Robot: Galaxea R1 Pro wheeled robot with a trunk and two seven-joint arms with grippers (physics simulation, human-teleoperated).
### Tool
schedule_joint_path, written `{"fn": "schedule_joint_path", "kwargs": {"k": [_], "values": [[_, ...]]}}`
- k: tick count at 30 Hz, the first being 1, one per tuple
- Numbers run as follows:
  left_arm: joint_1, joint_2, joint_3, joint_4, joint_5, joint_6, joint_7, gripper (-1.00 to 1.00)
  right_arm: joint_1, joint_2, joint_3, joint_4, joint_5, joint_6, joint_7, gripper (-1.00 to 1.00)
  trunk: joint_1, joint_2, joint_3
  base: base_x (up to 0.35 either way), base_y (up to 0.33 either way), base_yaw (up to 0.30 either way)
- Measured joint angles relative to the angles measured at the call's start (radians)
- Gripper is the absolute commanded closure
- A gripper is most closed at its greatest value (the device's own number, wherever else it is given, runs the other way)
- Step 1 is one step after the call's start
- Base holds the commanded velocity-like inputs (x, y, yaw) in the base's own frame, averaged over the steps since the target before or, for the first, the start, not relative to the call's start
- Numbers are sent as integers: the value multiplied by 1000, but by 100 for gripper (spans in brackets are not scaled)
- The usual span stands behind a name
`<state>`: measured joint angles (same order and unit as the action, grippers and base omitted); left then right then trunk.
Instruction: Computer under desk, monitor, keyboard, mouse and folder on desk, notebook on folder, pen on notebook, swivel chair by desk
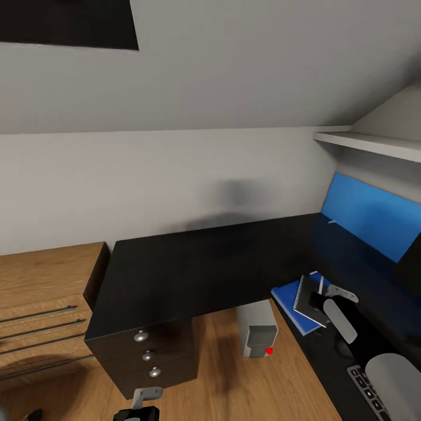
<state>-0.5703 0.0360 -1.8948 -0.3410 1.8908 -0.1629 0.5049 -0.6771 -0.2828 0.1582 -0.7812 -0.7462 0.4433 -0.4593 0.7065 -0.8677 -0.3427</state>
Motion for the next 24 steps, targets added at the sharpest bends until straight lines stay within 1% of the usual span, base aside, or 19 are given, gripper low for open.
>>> {"fn": "schedule_joint_path", "kwargs": {"k": [10, 12, 14, 16, 17, 18, 21, 24], "values": [[0, 0, 0, 0, 0, 0, -1, -100, 0, -3, 0, 6, 0, -8, 2, 100, 0, 0, 0, 3, 0, 0], [0, 0, 0, 0, 0, -1, -2, -100, -2, -3, 0, 27, 1, -9, 5, 100, 0, 0, 0, 164, 0, 0], [0, 0, 0, 0, 0, -1, -2, -100, -12, -2, 0, 73, 3, -22, 29, 100, 0, 0, 0, 246, 0, 0], [0, 0, 0, 0, 0, -1, -3, -100, -28, -2, -1, 117, 11, -42, 61, 100, 0, 0, 0, 182, 0, 0], [0, 0, 0, 0, 0, -1, -3, -100, -45, -2, -2, 158, 29, -57, 91, 100, 0, 0, 0, 82, 0, 0], [0, 0, 0, 0, 0, 0, -3, -100, -54, -2, -2, 180, 44, -64, 105, 100, 0, 0, 0, 52, 0, 0], [0, 0, 0, 0, 0, 0, -3, -100, -66, -1, -2, 212, 69, -74, 123, 100, 0, 0, 0, 26, 0, 0], [0, 0, 0, 0, 0, 0, -2, -100, -70, -1, -2, 222, 76, -77, 128, 100, 0, 0, 0, 5, 0, 0]]}}
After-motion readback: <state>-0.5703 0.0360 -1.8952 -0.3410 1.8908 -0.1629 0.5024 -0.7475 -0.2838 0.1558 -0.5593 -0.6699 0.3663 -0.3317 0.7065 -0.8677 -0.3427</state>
